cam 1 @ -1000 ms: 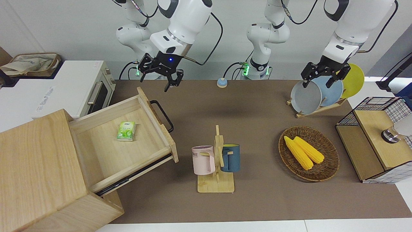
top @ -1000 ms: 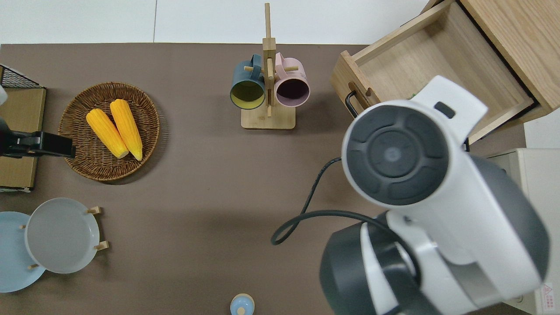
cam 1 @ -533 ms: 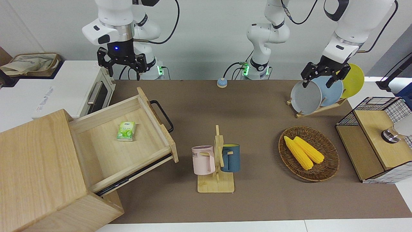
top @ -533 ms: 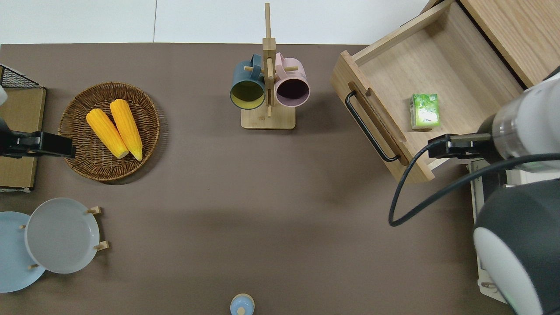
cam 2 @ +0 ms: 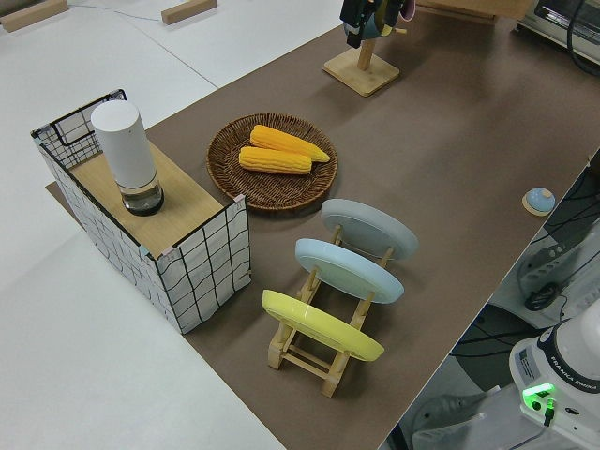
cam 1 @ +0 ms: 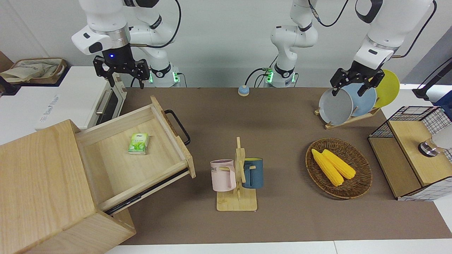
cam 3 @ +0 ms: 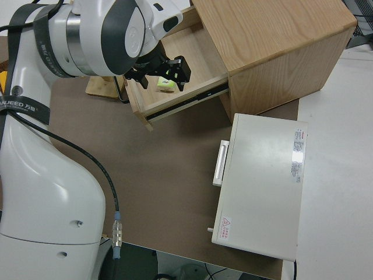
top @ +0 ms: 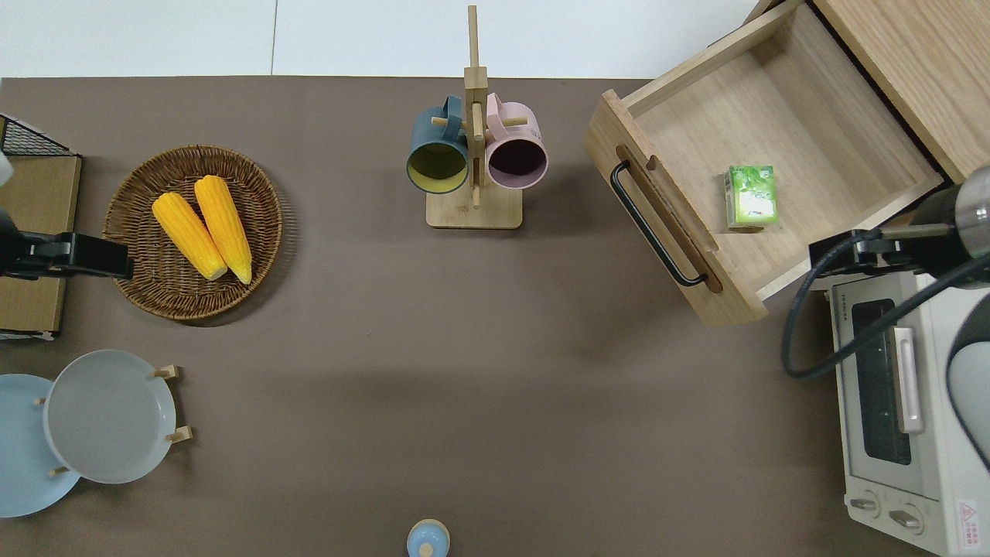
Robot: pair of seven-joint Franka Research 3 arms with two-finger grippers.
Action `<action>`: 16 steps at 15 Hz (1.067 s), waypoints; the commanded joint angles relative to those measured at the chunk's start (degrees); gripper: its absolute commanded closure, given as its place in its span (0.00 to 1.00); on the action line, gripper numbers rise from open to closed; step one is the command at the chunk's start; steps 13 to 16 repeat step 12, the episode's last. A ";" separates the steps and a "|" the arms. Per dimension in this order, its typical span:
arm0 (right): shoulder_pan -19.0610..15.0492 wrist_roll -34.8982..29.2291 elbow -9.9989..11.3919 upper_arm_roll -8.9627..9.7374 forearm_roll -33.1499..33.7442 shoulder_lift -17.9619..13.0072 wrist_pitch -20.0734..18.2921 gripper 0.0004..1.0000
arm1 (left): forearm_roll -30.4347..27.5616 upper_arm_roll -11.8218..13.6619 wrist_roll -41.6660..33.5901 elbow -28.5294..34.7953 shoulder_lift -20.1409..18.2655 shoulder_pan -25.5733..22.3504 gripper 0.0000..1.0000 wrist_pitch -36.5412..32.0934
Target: Slide drawer open with right arm
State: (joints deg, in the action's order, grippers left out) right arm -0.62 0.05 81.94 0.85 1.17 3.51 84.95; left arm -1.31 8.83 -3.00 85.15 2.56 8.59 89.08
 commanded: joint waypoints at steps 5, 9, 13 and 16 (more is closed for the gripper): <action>-3.68 3.74 2.96 0.64 -1.96 0.00 2.85 0.02 | 0.87 0.93 -0.34 -1.12 0.69 0.99 0.00 0.04; -3.24 1.80 2.96 0.64 -1.79 0.35 2.41 0.02 | 0.78 0.93 -0.34 -1.12 0.69 0.99 0.00 0.04; -3.42 1.89 2.70 0.64 -1.79 0.35 2.15 0.02 | 0.78 0.93 -0.34 -1.12 0.69 0.99 0.00 0.04; -3.42 1.89 2.70 0.64 -1.79 0.35 2.15 0.02 | 0.78 0.93 -0.34 -1.12 0.69 0.99 0.00 0.04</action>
